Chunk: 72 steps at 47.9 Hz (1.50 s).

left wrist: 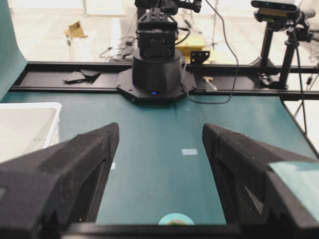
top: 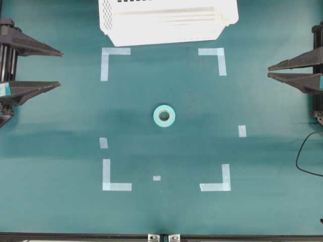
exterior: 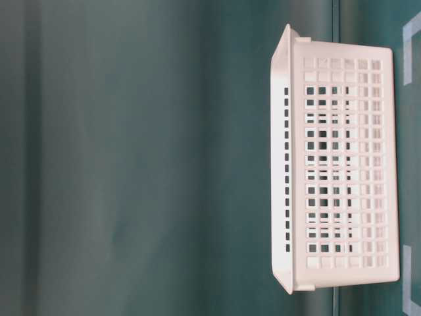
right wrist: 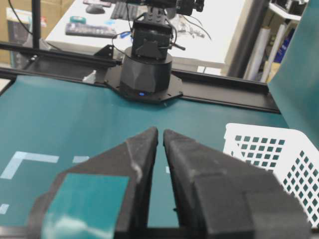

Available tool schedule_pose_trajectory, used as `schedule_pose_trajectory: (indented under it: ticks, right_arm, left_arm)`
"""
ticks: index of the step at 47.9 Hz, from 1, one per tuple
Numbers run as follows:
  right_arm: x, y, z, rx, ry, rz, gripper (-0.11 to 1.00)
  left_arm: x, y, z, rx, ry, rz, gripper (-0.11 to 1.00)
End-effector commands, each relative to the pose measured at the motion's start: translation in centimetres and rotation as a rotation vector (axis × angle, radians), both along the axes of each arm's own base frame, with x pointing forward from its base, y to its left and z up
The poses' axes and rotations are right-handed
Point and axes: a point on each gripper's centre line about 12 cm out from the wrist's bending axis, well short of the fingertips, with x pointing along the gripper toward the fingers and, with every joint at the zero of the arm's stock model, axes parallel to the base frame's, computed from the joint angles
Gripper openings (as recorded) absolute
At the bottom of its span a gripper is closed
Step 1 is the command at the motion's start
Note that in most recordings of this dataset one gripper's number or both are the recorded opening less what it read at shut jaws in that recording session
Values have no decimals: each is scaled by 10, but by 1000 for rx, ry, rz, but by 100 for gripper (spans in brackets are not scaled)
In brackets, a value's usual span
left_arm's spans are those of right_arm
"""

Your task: Put the tape in the middle into the white basket.

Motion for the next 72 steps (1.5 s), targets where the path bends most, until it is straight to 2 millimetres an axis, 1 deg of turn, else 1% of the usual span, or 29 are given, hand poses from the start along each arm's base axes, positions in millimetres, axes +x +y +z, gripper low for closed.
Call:
schedule_pose_trajectory:
  ticks: [1, 2, 3, 6, 8, 10, 13, 17, 24, 32, 34, 37, 40, 47, 49, 51, 53, 61, 72]
  right_arm:
    - [2, -2, 3, 0, -12, -11, 24]
    - [1, -2, 2, 1, -11, -11, 24]
    - [1, -2, 2, 0, -8, -12, 21]
    - [1, -3, -2, -2, 0, -17, 9]
    - [0, -4, -4, -2, -2, -22, 3]
    - [0, -5, -5, -2, -6, -23, 0]
    - [-1, -5, -7, 0, -9, -23, 0]
    - [-1, -5, -8, 0, -8, -23, 0]
    - [0, -5, -10, 0, 3, -24, 0]
    - [1, -5, -13, 0, 12, -27, 1]
    - [2, -6, -15, 2, 20, -31, 7]
    - [3, -7, -18, 2, 31, -34, 19]
    - [6, -7, -19, 1, 31, -37, 35]
    - [11, -9, -20, 2, 17, -42, 79]
    - [13, -9, -21, 3, 15, -43, 89]
    - [14, -9, -21, 2, 12, -42, 95]
    - [16, -9, -24, 7, 20, -41, 98]
    - [21, -9, -30, 50, 50, -39, 98]
    - [29, -9, -37, 85, 87, -39, 98]
  left_arm:
    - [2, 0, -5, -33, 20, -1, 24]
    - [2, -1, -6, -33, 23, -2, 24]
    - [1, -1, -7, -34, 28, -5, 21]
    - [1, -2, -10, -36, 34, -12, 9]
    - [1, -3, -10, -36, 34, -16, 2]
    - [0, -4, -10, -34, 34, -19, -3]
    - [0, -5, -11, -31, 40, -24, -8]
    - [-2, -6, -16, -24, 62, -28, -11]
    - [-7, -6, -21, -32, 80, -31, -11]
    - [-19, -6, -27, -30, 74, -31, -11]
    - [-23, -5, -29, -32, 70, -32, -11]
    - [-29, -5, -34, -30, 73, -32, -11]
    - [-34, -5, -41, -30, 82, -32, -11]
    - [-43, -5, -57, -30, 119, -31, -11]
    - [-45, -5, -60, -31, 131, -33, -11]
    - [-47, -5, -64, -31, 148, -34, -11]
    - [-49, -5, -67, -30, 166, -34, -11]
    - [-54, -5, -84, -27, 255, -35, -11]
    - [-59, -5, -98, -30, 277, -35, -11]
